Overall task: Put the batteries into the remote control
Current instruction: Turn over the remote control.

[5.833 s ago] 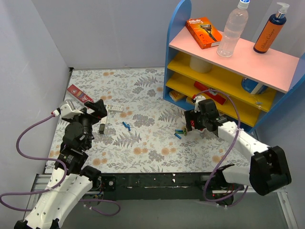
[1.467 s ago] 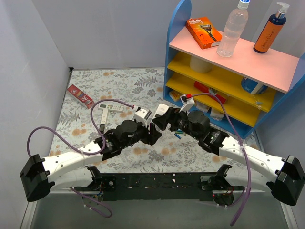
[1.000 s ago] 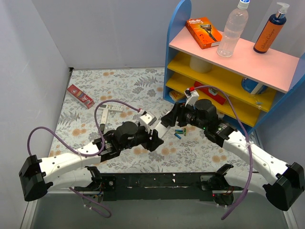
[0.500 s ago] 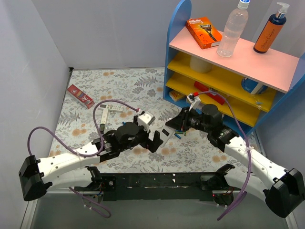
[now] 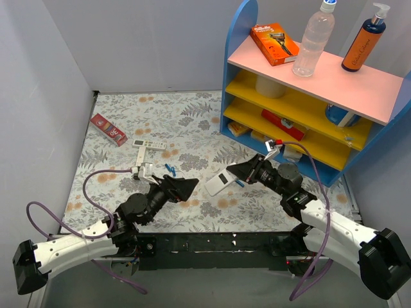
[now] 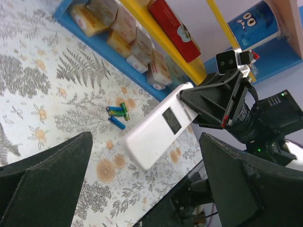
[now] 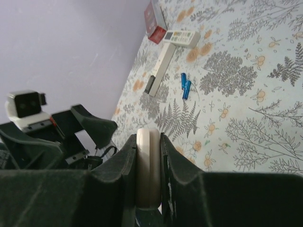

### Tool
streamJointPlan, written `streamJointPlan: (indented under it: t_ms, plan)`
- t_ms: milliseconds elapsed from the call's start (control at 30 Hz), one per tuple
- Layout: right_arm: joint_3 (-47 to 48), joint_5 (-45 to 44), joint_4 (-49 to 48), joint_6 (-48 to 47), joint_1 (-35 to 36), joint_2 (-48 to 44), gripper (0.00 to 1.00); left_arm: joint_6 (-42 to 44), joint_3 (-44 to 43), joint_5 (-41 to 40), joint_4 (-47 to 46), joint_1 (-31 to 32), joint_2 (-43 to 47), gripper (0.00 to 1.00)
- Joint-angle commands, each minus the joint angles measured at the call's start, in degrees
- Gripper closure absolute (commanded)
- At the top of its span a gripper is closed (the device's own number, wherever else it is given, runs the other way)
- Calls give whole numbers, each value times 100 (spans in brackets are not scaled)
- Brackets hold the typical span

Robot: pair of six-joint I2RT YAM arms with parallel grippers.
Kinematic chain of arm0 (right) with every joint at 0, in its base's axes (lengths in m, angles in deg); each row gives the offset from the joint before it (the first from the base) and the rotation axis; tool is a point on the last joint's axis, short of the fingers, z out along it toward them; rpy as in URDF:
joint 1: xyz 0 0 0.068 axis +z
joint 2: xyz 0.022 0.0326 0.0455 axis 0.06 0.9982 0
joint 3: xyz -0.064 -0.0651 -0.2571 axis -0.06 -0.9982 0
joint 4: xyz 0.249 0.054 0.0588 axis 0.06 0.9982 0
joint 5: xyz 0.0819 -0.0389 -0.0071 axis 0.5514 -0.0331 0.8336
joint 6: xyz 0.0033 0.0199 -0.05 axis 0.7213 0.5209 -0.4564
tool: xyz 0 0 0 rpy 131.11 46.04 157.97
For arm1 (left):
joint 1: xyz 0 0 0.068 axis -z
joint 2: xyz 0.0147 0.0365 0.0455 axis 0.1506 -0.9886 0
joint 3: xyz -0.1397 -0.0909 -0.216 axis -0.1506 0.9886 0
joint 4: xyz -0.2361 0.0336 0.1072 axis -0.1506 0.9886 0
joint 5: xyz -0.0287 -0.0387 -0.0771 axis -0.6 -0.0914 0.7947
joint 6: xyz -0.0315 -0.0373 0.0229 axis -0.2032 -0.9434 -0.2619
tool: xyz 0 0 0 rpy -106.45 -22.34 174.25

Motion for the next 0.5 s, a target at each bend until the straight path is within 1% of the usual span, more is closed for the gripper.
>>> streamJointPlan:
  t_ms: [0,33,100,167,200,300,367,467]
  plan:
    - [-351,-738,-1703,623,134,123,99,-1113,468,-234,-1007,-17,79,2]
    - [-387,-826,-1792,719,169,220,99,-1166,469,-277,-964,-26,78,2]
    - [-466,-941,-2301,798,301,570,99,-1070,337,-427,-728,-17,-44,2]
    - [-536,-1011,-2782,938,476,826,99,-1157,171,-637,-229,-17,-211,2]
    - [-545,-1055,-2925,983,538,1063,99,-1201,109,-656,-147,-26,-281,2]
    - [-563,-1249,-3364,1132,819,1450,99,-1526,291,-542,-260,-26,-501,2]
    - [-615,-1625,-3602,1220,968,1627,99,-1893,433,-541,-418,-26,-545,2]
    - [-537,-1863,-3726,1282,1118,1926,99,-1975,530,-656,-410,-26,-546,2]
